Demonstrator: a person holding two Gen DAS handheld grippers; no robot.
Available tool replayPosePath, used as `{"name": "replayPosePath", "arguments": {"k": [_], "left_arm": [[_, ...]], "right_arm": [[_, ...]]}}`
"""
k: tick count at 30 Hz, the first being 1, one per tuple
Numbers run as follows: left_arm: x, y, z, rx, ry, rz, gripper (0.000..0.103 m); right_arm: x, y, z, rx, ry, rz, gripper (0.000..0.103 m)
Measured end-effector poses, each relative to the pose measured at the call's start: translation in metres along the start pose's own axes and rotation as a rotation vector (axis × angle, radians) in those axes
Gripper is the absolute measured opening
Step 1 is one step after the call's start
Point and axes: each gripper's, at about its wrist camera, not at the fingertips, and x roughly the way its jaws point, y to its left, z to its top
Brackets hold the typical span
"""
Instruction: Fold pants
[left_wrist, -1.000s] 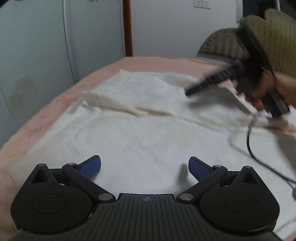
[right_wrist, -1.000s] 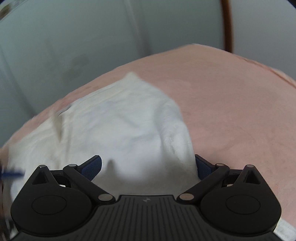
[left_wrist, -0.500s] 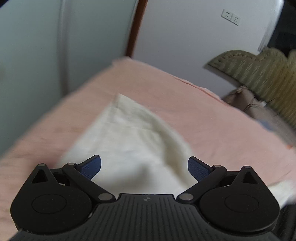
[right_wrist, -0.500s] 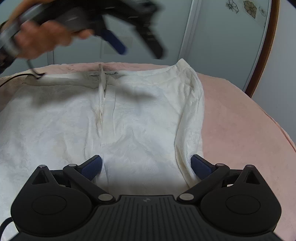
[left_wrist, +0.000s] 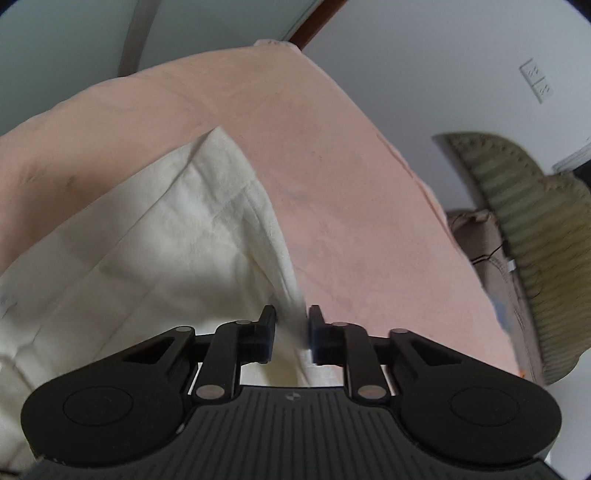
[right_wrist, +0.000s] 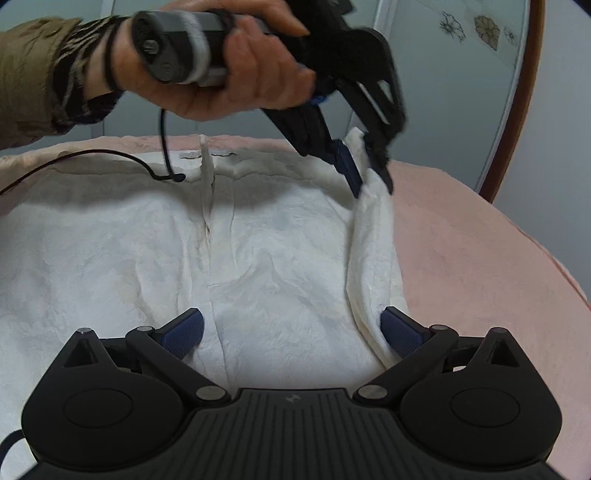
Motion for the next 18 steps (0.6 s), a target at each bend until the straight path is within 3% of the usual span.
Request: {"name": "replayPosePath", "arguments": {"k": [4,8,12,15,18], "left_arm": [[-0.041,0.01,-0.029,0.071,-0.065,-0.027,0.008],[-0.093,0.031,-0.073,0.137,-0.118,-0.092,0.007],[-0.134,0.062,-0.121,0.16,-0.152,-0.165,0.007],[-0.145,0.078,-0.152,0.186,-0.195,-0.168,0.007],[-0.137,0.081,-0.167,0.202,-0.209,-0.12,0.007]], "right_arm": [[-0.011,-0.004,0.0,0.104,-0.002,-0.005,0.103],[-0.052,0.001,-0.01,0.248,-0.082,-0.017,0.103],[-0.1,0.004,-0.031,0.437,-0.158,-0.095,0.103],[-0.13,0.005,-0.044,0.535,-0.201,-0.255,0.103],[-0.137,0.02,-0.043,0.361,-0.14,-0.497,0.103]]}}
